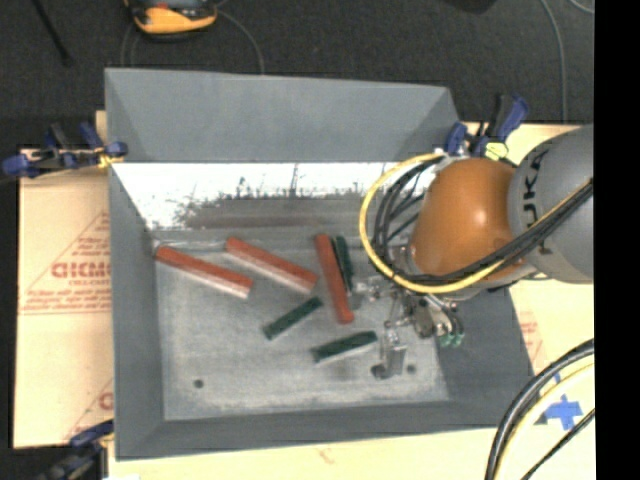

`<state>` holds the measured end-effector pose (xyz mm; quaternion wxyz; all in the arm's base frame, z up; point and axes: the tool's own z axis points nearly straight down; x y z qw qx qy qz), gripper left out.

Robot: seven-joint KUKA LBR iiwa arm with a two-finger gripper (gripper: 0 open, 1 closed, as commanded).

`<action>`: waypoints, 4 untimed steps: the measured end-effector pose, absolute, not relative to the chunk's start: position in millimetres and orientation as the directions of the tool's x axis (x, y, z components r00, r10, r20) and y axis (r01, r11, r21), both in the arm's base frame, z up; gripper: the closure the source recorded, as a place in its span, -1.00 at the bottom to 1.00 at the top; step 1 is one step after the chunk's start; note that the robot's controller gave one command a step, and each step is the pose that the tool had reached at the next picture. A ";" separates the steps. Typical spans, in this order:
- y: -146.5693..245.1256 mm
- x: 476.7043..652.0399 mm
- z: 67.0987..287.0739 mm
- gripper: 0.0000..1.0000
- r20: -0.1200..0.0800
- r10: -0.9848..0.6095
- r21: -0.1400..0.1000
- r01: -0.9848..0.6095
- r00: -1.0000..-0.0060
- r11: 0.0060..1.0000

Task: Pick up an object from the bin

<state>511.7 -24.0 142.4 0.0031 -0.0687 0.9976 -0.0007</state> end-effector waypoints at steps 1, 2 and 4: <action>9.3 519.4 120.5 -1.00 -0.004 -0.185 0.000 -0.185 -0.983 0.983; -6.6 531.5 133.4 -1.00 -0.003 -0.316 -0.001 -0.316 -0.949 0.949; 9.3 543.2 71.0 1.00 -0.004 -0.449 -0.002 -0.449 -0.894 0.894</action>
Offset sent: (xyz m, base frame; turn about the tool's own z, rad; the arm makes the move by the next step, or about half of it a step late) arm 0.0204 0.0161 -0.0077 -0.1859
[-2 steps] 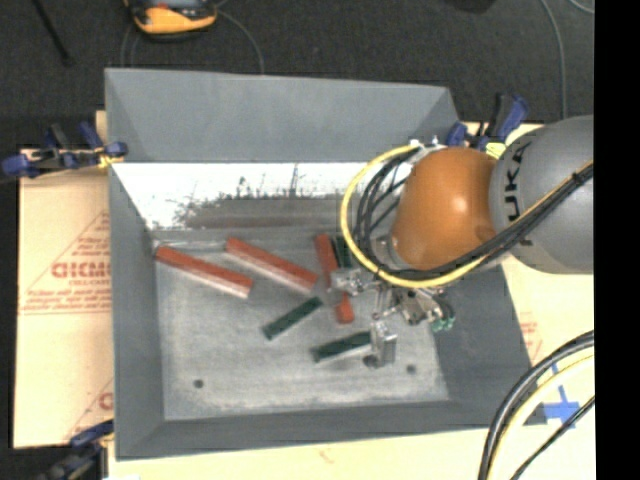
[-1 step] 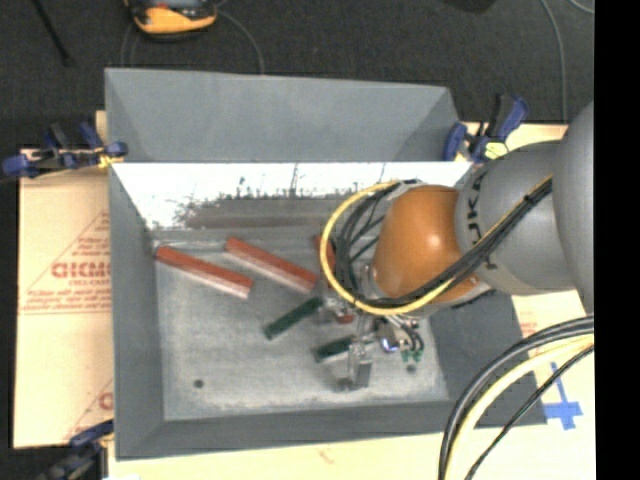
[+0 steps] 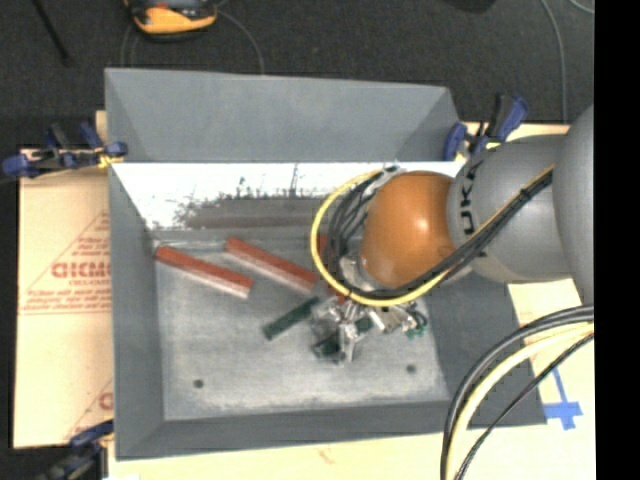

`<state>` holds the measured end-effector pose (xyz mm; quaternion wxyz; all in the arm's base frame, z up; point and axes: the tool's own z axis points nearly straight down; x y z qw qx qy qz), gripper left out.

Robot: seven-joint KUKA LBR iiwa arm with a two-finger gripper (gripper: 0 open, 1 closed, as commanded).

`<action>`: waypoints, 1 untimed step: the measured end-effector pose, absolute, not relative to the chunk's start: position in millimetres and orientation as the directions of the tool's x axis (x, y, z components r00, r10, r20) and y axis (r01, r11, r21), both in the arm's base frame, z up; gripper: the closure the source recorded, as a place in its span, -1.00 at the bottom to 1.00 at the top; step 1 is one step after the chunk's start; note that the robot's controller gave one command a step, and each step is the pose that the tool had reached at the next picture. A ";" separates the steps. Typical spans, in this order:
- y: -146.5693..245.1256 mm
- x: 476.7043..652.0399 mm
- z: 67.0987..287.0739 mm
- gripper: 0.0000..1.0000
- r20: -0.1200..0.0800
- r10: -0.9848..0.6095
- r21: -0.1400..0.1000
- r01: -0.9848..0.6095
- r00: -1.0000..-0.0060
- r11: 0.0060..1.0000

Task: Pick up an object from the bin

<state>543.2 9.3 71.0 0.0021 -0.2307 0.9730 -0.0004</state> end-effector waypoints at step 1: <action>9.3 543.2 71.0 1.00 -0.004 -0.449 -0.002 -0.449 -0.894 0.894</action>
Offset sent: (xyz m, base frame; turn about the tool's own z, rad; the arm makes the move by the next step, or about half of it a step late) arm -0.0001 0.0001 0.0127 0.0000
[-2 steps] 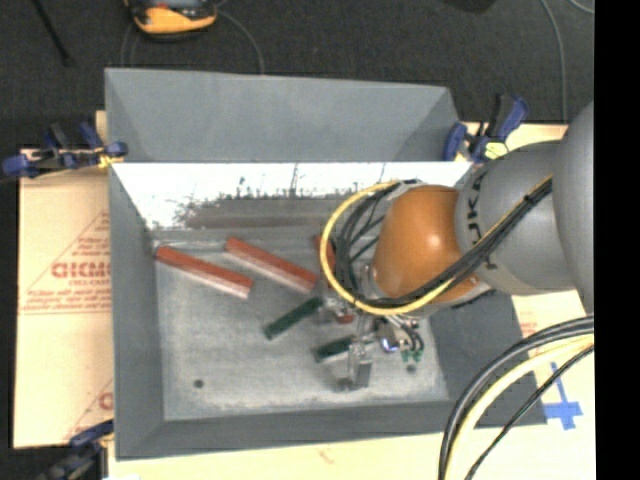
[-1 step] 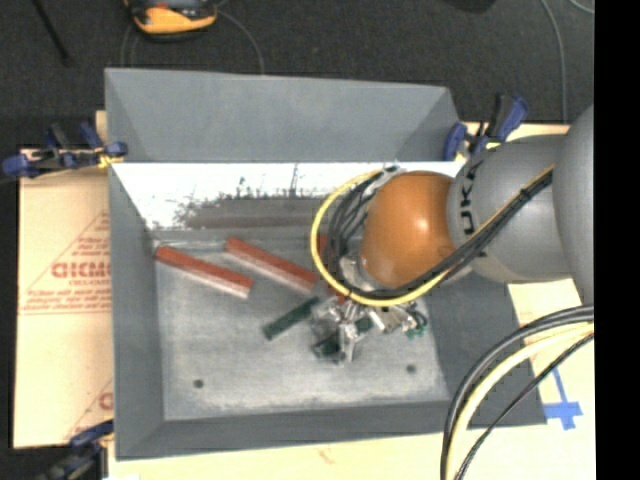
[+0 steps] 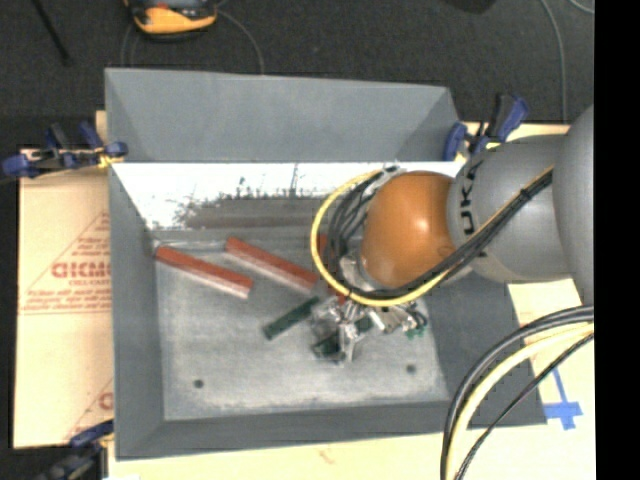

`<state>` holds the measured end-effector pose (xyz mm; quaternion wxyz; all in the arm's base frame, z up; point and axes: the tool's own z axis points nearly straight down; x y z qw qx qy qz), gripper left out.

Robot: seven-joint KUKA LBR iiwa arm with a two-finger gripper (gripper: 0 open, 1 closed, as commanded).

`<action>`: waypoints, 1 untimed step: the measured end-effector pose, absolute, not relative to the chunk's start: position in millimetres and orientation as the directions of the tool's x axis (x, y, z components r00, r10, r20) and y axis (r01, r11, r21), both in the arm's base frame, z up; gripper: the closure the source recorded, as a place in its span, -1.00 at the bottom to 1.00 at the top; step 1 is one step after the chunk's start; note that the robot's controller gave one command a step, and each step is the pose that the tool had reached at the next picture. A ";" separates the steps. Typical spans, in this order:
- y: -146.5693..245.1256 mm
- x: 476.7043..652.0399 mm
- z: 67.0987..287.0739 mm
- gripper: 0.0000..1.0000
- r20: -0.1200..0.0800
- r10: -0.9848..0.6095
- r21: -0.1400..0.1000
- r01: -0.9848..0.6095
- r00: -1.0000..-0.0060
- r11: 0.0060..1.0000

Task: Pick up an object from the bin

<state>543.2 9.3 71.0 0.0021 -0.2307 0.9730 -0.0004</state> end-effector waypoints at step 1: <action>9.2 542.9 72.6 1.00 -0.004 -0.449 -0.002 -0.449 -0.894 0.894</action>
Offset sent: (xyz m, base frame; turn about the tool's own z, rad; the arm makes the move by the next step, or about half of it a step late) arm -0.0001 0.0000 0.0406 0.0000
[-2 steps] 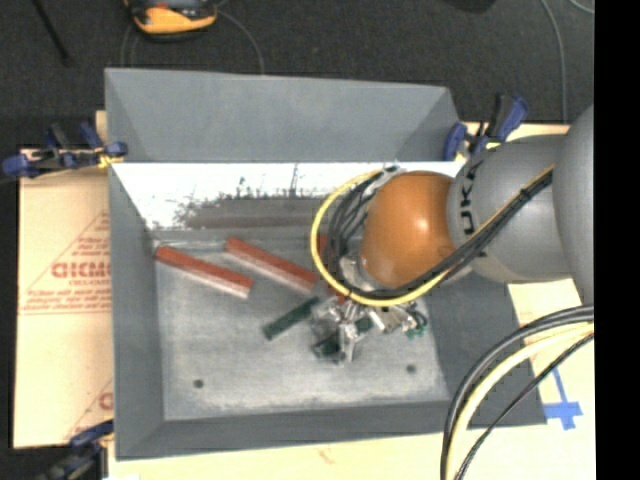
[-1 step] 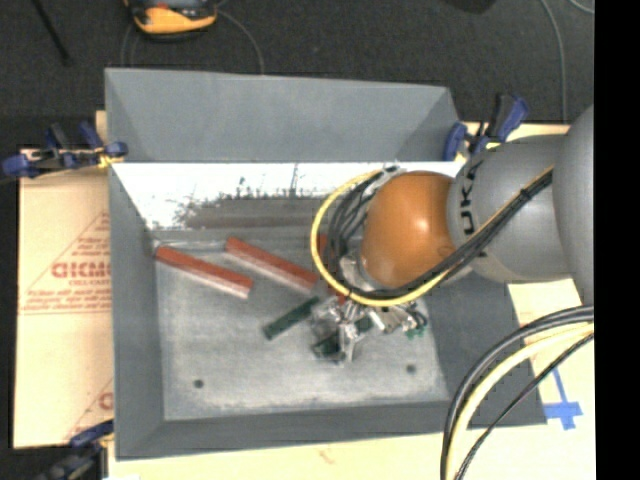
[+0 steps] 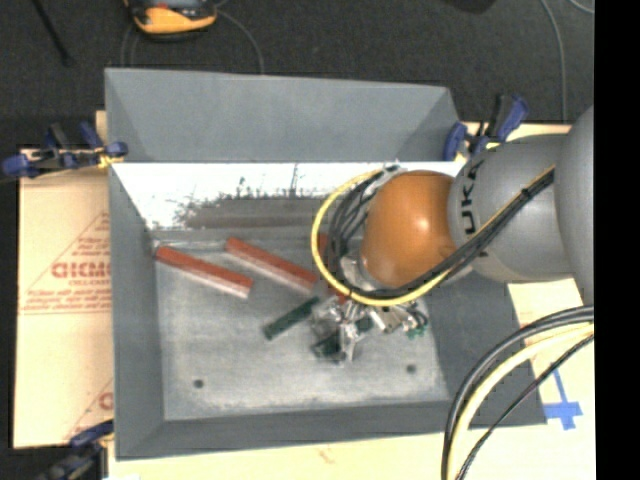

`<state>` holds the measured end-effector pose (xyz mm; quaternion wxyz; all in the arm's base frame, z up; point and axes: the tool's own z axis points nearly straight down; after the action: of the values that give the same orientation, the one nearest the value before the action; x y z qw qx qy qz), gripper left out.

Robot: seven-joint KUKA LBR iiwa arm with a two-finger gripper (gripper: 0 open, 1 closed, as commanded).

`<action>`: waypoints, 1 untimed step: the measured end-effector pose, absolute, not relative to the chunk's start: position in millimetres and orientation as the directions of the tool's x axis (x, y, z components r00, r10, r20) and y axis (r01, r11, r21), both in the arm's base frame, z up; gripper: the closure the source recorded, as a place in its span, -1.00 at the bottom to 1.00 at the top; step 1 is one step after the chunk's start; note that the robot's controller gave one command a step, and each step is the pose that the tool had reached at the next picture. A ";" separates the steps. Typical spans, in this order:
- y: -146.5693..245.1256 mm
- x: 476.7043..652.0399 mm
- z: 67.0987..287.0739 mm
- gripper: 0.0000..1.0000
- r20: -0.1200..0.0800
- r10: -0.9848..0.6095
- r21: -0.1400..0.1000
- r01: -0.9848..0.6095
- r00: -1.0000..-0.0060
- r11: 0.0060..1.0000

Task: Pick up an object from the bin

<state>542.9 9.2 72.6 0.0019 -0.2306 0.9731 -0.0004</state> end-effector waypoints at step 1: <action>9.0 542.0 79.4 1.00 0.001 -0.448 0.000 -0.448 -0.894 0.894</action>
Offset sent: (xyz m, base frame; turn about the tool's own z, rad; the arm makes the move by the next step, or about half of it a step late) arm 0.0000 -0.0001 0.0903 0.0000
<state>542.0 9.0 79.4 -0.0005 -0.2302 0.9731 0.0000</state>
